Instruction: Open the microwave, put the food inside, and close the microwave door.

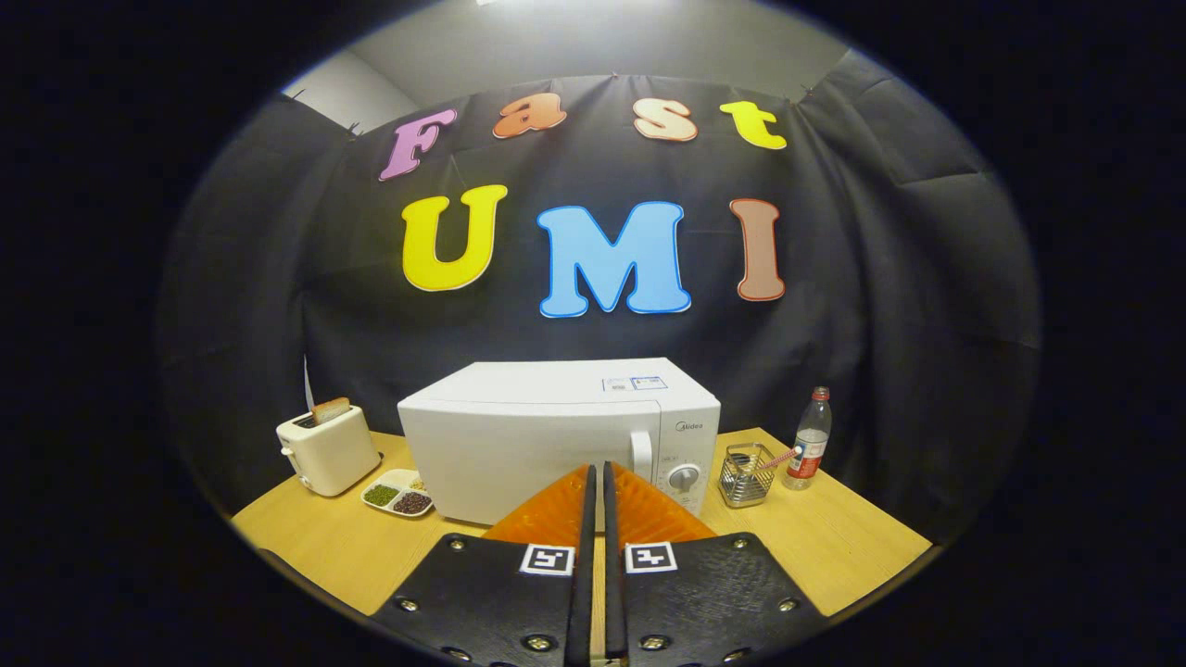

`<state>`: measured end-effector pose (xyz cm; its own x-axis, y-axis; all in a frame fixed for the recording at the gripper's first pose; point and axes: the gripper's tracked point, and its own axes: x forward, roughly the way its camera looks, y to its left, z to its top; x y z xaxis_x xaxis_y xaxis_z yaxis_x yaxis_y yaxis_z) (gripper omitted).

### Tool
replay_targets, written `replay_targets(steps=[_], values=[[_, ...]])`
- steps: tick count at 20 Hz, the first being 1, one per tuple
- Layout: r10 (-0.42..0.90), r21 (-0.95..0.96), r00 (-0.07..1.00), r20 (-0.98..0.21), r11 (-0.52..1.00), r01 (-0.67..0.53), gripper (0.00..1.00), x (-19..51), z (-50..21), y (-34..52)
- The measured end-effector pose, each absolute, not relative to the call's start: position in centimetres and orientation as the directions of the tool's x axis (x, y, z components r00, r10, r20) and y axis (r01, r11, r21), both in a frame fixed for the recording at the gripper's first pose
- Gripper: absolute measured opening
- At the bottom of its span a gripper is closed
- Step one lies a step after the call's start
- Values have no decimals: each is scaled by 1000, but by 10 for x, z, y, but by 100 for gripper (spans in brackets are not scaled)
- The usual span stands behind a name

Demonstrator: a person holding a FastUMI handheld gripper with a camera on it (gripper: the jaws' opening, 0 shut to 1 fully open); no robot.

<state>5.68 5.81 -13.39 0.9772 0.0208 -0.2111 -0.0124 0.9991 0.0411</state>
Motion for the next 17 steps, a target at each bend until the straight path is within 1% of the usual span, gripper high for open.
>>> replay_targets(steps=[4, 5, 6, 7, 8, 9, 10, 11, 12, 17], values=[[29, 22, 981, -191, 999, -25, 6, 25, -131, 62], [37, 22, 982, -186, 999, -33, 9, 18, -130, 64], [45, 26, 982, -182, 999, -41, 29, 12, -129, 68], [50, 27, 983, -178, 999, -46, 42, 8, -128, 71], [49, 24, 984, -172, 999, -45, 67, 3, -127, 73], [47, 23, 985, -165, 999, -44, 75, 1, -124, 75], [52, 25, 986, -158, 999, -49, 86, -2, -122, 79], [55, 26, 986, -155, 998, -51, 92, -4, -119, 82], [60, 26, 986, -154, 998, -57, 96, -6, -118, 85], [85, 32, 986, -143, 996, -81, 96, -10, -110, 95]])
